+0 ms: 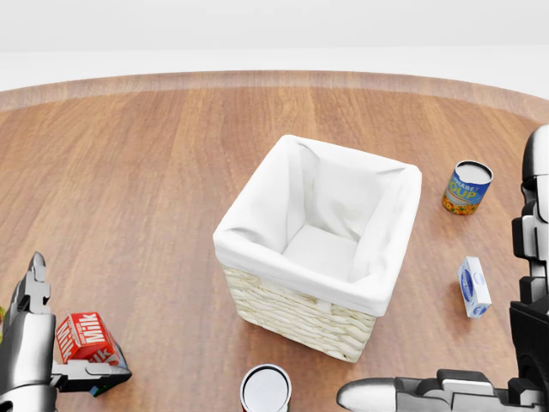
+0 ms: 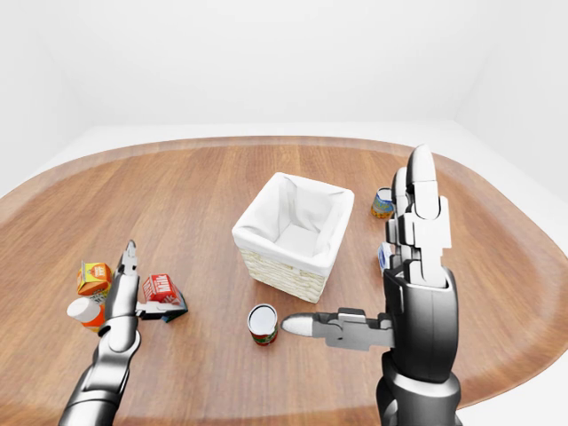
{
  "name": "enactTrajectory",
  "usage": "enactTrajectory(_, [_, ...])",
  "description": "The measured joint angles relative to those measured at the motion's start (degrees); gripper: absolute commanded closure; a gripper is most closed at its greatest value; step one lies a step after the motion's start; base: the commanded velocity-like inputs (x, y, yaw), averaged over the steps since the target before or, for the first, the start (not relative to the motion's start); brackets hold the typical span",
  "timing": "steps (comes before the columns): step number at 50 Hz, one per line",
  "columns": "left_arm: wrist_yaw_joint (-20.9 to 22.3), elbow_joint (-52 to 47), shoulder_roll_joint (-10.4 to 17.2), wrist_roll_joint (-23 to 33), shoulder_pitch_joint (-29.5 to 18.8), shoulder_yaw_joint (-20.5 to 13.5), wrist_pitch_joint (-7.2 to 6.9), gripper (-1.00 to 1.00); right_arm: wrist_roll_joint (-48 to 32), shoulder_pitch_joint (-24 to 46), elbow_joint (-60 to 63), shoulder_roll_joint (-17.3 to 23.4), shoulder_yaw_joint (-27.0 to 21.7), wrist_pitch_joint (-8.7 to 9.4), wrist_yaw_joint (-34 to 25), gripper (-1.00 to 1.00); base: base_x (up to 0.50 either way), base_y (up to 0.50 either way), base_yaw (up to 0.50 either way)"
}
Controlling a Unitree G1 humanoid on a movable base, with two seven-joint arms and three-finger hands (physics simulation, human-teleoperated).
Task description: Pick the milk and place it in the basket.
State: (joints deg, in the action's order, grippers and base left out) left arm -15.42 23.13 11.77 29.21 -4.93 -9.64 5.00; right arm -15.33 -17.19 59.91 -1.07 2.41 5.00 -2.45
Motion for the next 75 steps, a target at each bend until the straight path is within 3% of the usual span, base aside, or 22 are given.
enactTrajectory(10, [-1.82, 6.04, 0.91, -0.30, -2.32, 0.51, 0.00, -1.00, -0.15, -0.05, 0.05, -0.26, 0.00, 0.00, -0.22, -1.00, 0.00, 0.00, 0.00])
enactTrajectory(22, [-8.46, 24.80, 3.37, 0.28, -9.55, 2.99, 0.00, -1.00, -0.28, -0.14, 0.08, -0.33, 0.13, 0.00, -0.19, -1.00, 0.00, 0.00, 0.00])
enactTrajectory(23, [-8.81, 26.29, 3.57, 0.35, -10.05, 3.25, 0.00, 1.00, -0.29, -0.15, 0.08, -0.31, 0.16, 0.00, -0.17, -1.00, 0.00, 0.00, 0.00])
enactTrajectory(34, [-9.25, 35.83, 5.40, -1.01, -15.92, 3.08, -0.03, 1.00, -0.19, -0.26, 0.08, -0.07, 0.34, 0.00, 0.12, -1.00, 0.00, 0.00, 0.00])
enactTrajectory(47, [-7.87, 38.95, 5.92, -1.62, -17.46, 3.85, 0.00, 1.00, -0.04, -0.38, -0.11, 0.41, 0.72, 0.00, 0.64, -1.00, 0.00, 0.00, 0.00])
enactTrajectory(58, [-2.68, 33.57, 6.01, -3.69, -15.28, 4.00, -0.01, 1.00, -0.03, -0.37, -0.46, 0.68, 1.05, 0.00, 0.96, -1.00, 0.00, 0.00, 0.00])
enactTrajectory(75, [6.31, 18.03, 7.16, -5.80, -14.35, 1.35, 0.00, 1.00, 0.01, -0.37, -0.93, 0.86, 1.24, 0.00, 1.15, -1.00, 0.00, 0.00, 0.00])
